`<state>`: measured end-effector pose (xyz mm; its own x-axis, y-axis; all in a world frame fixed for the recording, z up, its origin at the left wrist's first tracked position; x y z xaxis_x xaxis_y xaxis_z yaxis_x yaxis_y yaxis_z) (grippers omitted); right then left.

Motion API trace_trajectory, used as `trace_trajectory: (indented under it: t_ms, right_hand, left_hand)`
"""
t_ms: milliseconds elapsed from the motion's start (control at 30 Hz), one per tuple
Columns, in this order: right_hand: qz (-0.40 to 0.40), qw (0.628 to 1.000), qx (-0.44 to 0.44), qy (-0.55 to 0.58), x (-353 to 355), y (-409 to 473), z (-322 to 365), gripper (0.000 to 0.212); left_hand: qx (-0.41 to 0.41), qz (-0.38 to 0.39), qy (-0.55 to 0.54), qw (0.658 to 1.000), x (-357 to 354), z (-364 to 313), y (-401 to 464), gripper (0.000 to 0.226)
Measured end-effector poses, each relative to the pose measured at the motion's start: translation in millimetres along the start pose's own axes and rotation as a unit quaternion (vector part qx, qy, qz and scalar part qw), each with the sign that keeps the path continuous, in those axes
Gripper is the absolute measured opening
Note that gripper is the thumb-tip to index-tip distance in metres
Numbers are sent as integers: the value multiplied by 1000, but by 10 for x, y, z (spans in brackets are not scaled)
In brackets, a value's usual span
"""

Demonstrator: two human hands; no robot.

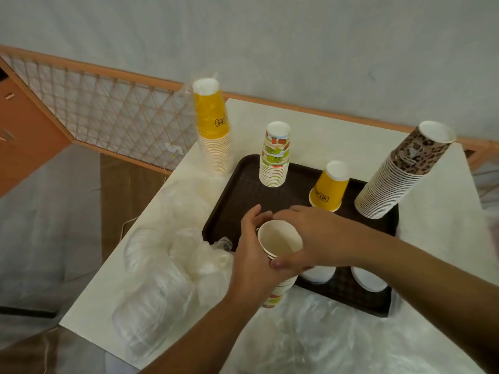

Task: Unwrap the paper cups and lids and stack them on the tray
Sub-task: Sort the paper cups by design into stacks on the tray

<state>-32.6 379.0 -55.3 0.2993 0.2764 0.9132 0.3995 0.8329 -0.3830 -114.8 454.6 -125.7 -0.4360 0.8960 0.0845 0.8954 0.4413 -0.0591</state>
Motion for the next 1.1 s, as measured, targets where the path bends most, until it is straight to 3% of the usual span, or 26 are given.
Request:
trace_trajectory:
  t_ms: [167, 267, 400, 567, 667, 767, 867, 967, 1100]
  right_hand:
    - [-77, 995, -17, 53, 7, -68, -52, 63]
    - [-106, 991, 2, 81, 201, -170, -204, 74]
    - [-56, 991, 34, 114, 362, -264, -558, 68]
    - [-7, 999, 25, 22, 70, -45, -699, 71]
    - [-71, 992, 30, 97, 54, 190, -630, 67]
    - [-196, 940, -11, 278, 283, 466, -645, 63]
    - [-313, 867, -48, 384, 466, 859, -799, 66]
    - [-356, 802, -82, 473, 521, 1247, -970, 68]
    - [-384, 773, -118, 491, 492, 1549, -1096, 70]
  left_hand:
    - [-14, -21, 15, 1000, -29, 19, -9, 85]
    - [13, -27, 3, 1000, -13, 9, -6, 67]
    - [25, -40, 18, 999, 4, -11, -1, 70]
    - [37, -47, 10, 998, 9, 3, 2, 73]
    - [36, -48, 10, 998, 43, 27, 4, 75]
    - [41, -32, 13, 999, 54, 29, 7, 81]
    - [49, -15, 20, 998, 57, 46, 30, 83]
    - [49, -6, 24, 999, 75, 88, 62, 82]
    - [51, 2, 17, 999, 72, 137, 75, 82]
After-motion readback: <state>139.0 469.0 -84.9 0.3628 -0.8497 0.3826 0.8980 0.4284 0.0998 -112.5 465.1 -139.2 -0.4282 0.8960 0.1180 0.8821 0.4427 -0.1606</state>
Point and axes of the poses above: each hand's wrist, its own y-axis towards the middle knuckle, its own x-axis out of the back of the hand, z = x × y, the point moved 4 cm from there along y, towards the middle knuckle, and after that the axes turned 14 degrees about -y, right-handed, at the moved point
